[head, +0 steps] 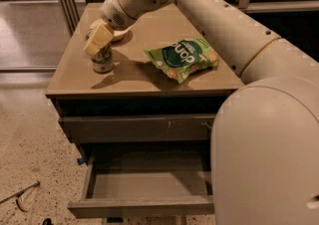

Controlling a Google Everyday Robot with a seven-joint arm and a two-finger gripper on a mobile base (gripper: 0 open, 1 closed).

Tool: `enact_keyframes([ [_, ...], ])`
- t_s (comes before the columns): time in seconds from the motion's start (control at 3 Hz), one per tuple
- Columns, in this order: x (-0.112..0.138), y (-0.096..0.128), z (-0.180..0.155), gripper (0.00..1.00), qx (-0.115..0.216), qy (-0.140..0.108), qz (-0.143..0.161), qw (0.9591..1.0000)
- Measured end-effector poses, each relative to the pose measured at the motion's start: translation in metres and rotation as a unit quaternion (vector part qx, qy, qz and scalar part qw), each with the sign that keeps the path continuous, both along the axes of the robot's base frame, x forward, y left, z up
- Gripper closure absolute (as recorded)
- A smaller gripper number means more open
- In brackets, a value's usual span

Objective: Place 7up can into middle drawer

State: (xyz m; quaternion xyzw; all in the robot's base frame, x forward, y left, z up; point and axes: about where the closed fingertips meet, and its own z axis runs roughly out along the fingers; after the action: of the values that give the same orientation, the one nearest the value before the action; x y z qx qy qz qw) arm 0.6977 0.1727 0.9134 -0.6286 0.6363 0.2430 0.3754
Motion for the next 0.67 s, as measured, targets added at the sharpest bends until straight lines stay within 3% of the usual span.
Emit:
enact_keyframes([
  [0.67, -0.0082, 0.0175, -0.016, 0.0, -0.004, 0.022, 0.017, 0.9996],
])
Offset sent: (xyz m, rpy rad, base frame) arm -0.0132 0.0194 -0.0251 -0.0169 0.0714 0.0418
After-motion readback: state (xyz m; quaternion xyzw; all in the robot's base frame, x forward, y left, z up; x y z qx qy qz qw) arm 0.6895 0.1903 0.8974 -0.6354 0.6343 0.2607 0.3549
